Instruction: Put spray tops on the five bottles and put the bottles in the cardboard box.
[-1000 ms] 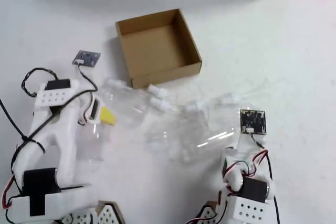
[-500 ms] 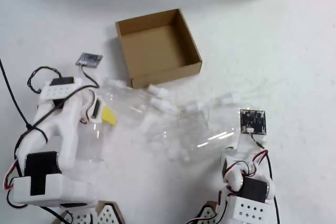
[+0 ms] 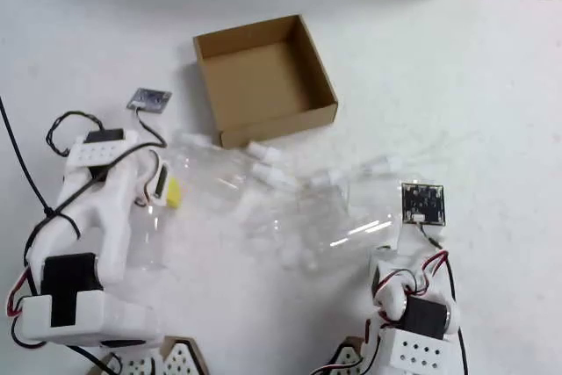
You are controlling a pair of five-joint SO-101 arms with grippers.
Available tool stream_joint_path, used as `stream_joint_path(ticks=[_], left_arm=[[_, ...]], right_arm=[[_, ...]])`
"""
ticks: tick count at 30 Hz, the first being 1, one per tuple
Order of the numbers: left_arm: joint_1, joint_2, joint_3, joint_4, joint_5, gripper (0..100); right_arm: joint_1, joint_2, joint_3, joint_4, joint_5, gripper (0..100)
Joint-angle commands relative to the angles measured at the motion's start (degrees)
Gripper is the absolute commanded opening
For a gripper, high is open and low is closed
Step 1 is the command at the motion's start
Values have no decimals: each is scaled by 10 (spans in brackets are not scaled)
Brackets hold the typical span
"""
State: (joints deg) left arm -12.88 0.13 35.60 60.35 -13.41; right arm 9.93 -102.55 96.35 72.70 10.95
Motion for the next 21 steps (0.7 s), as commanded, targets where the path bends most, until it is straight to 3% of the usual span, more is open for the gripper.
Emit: stream_joint_path(ticks=[1,6,10,12,15,21], left_arm=[[-2,-7,-14,-11,-2,37],[-7,-8,-14,-11,-1,20],[-26,-8,-18,-11,2,20],[-28,-8,-18,-16,2,20],[-28,-8,-17,-18,3,20],[-43,-8,-18,-18,-1,20]], right_arm=[[7,-7,5,-3,4,45],[10,-7,4,-33,4,46],[54,-7,4,-49,8,46],[69,-7,4,-67,50,46],[107,-7,4,-138,172,46],[122,-3,-91,-160,222,45]])
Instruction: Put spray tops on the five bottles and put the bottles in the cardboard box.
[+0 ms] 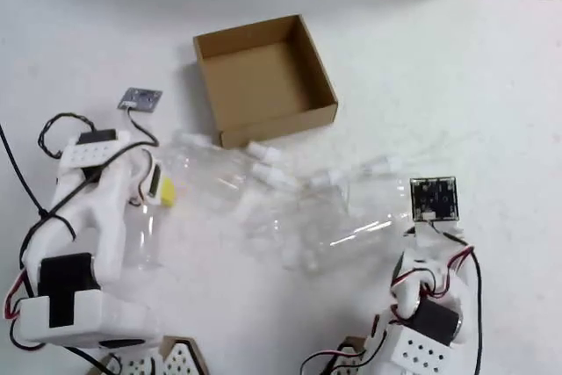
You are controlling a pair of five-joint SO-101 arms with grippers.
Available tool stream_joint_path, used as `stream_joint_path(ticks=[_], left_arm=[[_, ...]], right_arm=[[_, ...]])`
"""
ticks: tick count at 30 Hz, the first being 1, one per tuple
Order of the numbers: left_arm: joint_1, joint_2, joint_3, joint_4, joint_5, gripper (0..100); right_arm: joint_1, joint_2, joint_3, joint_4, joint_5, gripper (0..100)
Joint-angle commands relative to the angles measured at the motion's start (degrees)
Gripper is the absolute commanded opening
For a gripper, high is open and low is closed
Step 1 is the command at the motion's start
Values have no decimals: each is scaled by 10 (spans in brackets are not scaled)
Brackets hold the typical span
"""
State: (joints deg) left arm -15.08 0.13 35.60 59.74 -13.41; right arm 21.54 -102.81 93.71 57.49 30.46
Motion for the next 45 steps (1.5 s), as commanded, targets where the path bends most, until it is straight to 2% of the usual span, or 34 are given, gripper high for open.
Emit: stream_joint_path(ticks=[1,5,10,18,21,31,37,45], left_arm=[[-26,-8,-18,-12,-1,20],[-43,-8,-18,-12,-1,20],[-46,-8,-18,-13,-1,20],[-46,-8,-18,-13,-1,20],[-47,-8,-18,-13,-1,20],[-58,-8,-18,-13,-1,20],[-72,-8,-23,-18,2,20],[-83,-7,-31,-25,4,20]], right_arm=[[0,0,-89,-3,33,45],[-65,1,-160,17,33,45],[-188,1,-195,57,34,43],[-317,24,-212,40,34,45],[-349,107,-266,43,33,45],[-461,518,-494,44,33,45],[-494,730,-621,84,37,46],[-508,925,-702,103,105,46]])
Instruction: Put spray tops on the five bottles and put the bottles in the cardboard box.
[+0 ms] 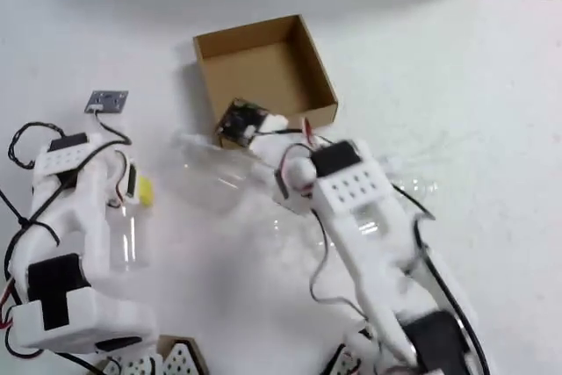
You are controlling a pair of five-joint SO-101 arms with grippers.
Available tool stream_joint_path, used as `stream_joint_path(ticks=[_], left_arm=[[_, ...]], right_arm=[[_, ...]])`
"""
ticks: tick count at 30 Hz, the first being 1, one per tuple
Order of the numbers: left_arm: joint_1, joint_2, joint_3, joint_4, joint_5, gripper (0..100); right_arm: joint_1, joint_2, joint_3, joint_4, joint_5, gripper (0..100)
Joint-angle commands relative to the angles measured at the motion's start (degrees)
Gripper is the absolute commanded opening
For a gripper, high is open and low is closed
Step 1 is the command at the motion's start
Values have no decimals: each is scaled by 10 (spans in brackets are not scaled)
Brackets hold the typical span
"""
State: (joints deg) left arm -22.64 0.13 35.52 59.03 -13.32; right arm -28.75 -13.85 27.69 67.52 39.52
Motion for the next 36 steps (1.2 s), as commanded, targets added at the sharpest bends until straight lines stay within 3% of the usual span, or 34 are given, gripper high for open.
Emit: stream_joint_path(ticks=[1,8,13,16,20,36], left_arm=[[-7,-7,-30,-18,3,20],[-7,-7,-31,-18,3,20],[-7,-7,-32,-18,3,20],[-7,-7,-32,-18,3,20],[-7,-7,-32,-25,3,20],[-7,-7,-32,-27,3,20]], right_arm=[[-5,51,-51,3,15,46],[-25,121,-85,0,15,109],[-41,133,-87,-47,15,63],[-38,133,-88,-61,18,92],[-40,135,-86,-62,75,133],[-39,247,-90,-152,78,134]])
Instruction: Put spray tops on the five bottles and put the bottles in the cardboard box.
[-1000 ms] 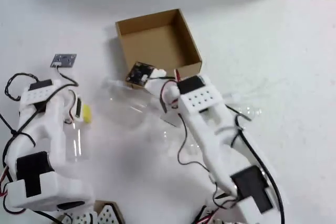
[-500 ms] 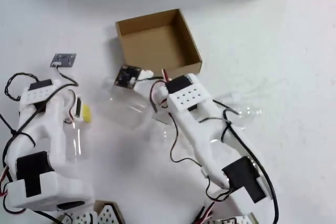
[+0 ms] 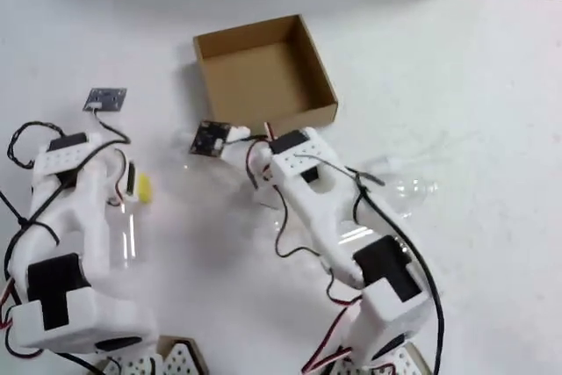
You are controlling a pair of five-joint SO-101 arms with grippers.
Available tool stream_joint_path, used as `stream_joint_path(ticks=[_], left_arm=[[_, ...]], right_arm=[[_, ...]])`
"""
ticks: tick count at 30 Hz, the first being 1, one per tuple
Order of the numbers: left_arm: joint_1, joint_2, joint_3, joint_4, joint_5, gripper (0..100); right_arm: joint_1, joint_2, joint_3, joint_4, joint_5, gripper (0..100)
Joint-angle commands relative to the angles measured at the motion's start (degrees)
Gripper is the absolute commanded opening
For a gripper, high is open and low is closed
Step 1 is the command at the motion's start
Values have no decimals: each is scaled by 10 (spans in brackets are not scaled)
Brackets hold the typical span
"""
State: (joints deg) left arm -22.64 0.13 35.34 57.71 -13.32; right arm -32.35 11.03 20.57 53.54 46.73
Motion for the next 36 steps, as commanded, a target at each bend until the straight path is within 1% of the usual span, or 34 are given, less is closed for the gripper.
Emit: stream_joint_path(ticks=[1,7,10,11,13,15,19,23,26,30,33,36], left_arm=[[-7,-7,-30,-14,3,20],[-7,-7,-30,-14,3,20],[-7,-7,-30,-14,3,20],[-7,-7,-30,-14,3,20],[-7,-7,-30,-14,3,20],[-7,-7,-30,-16,3,20],[-7,-7,-30,-17,3,20],[-5,-7,-30,-18,3,20],[2,-6,-30,-18,3,20],[2,-6,-30,-18,3,20],[2,-6,-30,-18,3,20],[2,-6,-30,-18,3,20]], right_arm=[[-2,3,-18,-14,6,134],[-6,20,-20,-20,5,122],[0,20,-38,-12,4,29],[3,20,-45,-1,3,8],[10,20,-62,28,2,29],[15,19,-84,59,-2,14],[31,-3,-127,126,-63,16],[66,-62,-133,181,-89,16],[112,-109,-132,227,-88,16],[196,-171,-114,266,-90,16],[278,-225,-84,277,-114,16],[377,-279,-37,277,-114,16]])
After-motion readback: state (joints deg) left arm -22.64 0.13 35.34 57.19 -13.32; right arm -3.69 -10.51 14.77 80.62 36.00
